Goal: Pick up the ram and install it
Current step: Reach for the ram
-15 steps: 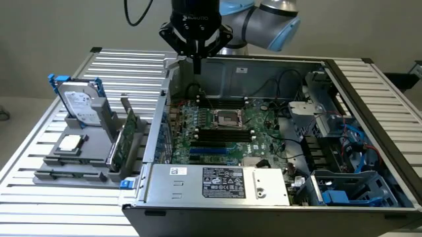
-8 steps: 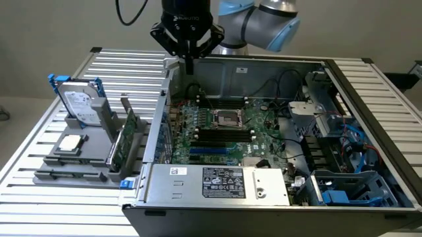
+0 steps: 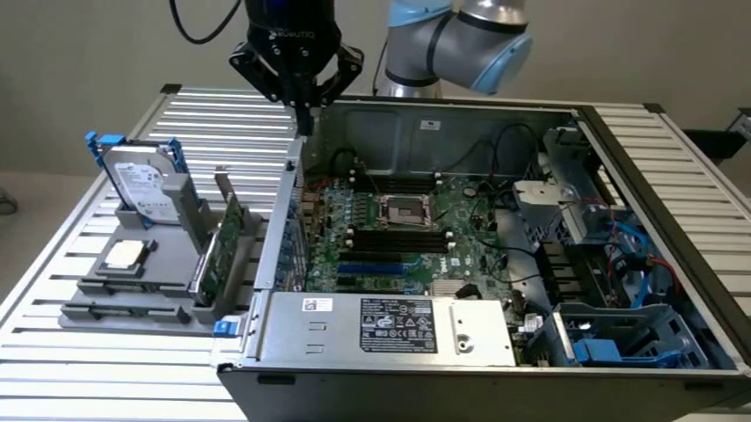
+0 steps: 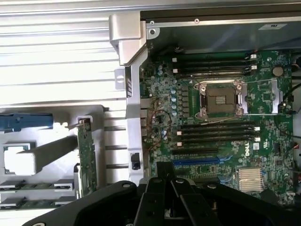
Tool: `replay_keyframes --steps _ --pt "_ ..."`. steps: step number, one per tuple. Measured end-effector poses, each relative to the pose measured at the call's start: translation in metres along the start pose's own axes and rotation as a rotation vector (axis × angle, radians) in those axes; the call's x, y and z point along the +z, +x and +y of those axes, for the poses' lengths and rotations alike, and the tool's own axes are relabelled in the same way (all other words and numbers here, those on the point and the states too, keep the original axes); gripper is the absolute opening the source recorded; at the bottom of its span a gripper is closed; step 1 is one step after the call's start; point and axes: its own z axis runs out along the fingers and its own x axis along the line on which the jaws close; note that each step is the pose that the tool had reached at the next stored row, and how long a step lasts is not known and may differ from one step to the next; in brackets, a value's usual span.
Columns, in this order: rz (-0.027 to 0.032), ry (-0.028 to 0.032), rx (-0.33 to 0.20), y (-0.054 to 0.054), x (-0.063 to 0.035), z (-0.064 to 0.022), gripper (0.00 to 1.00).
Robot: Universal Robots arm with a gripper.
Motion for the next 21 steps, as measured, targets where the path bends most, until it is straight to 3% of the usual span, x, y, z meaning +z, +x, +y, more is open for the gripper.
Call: replay_keyframes --steps 21 --pt "0.0033 0.0001 0.000 0.093 -0.0013 -0.0253 0.11"
